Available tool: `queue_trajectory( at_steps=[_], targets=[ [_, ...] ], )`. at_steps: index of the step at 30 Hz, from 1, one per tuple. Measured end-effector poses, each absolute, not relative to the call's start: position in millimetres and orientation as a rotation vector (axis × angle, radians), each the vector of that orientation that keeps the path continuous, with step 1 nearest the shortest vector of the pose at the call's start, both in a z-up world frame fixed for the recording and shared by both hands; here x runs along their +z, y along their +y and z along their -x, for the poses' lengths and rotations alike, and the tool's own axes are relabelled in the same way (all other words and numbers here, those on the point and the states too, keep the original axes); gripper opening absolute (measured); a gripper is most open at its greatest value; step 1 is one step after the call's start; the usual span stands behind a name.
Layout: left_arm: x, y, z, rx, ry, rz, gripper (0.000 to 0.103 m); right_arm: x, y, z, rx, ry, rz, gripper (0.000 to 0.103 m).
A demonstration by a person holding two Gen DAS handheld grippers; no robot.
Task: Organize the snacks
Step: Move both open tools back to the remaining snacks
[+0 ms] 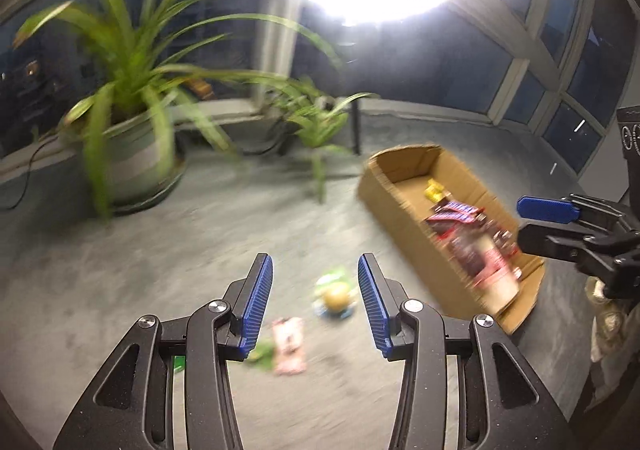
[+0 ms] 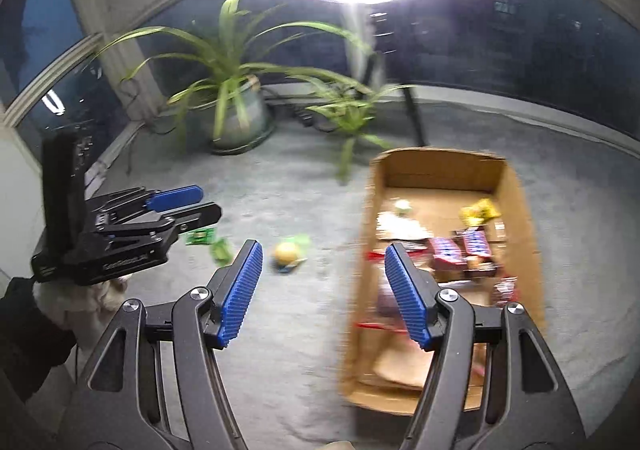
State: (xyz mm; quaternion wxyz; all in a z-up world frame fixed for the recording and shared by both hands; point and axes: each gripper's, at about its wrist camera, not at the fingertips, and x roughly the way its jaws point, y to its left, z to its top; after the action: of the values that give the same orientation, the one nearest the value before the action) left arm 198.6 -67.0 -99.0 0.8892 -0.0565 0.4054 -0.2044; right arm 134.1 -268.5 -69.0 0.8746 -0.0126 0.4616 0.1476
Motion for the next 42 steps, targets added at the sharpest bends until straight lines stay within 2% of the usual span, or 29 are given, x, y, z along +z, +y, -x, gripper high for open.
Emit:
queue_trajectory(
  at_steps=[10,11,14,21,29,34,38,42],
  targets=[
    [-132,-1,-200,-0.365,0.918,0.127,0.043,-124,-196,-149,0.394,1.084,0.01,0.066],
    [-135,2,-201,-0.364,0.926,0.126,0.043,-131,-193,-151,0.398,1.099,-0.001,0.064],
    [-145,14,-204,-0.359,0.945,0.138,0.043,-151,-184,-161,0.408,1.157,-0.039,0.047],
    [-164,22,-212,-0.389,0.98,0.135,0.043,-191,-175,-176,0.357,1.257,-0.079,0.046],
    [-175,11,-223,-0.463,0.998,0.127,0.043,-209,-154,-181,0.327,1.272,-0.001,0.046],
    [-182,1,-223,-0.511,1.025,0.11,0.035,-211,-143,-183,0.322,1.272,0.086,0.046],
    [-187,-2,-213,-0.532,1.044,0.098,0.031,-210,-142,-186,0.313,1.279,0.137,0.031],
    [-186,-7,-203,-0.544,1.042,0.061,0.031,-208,-151,-191,0.323,1.29,0.111,0.03]
  ],
)
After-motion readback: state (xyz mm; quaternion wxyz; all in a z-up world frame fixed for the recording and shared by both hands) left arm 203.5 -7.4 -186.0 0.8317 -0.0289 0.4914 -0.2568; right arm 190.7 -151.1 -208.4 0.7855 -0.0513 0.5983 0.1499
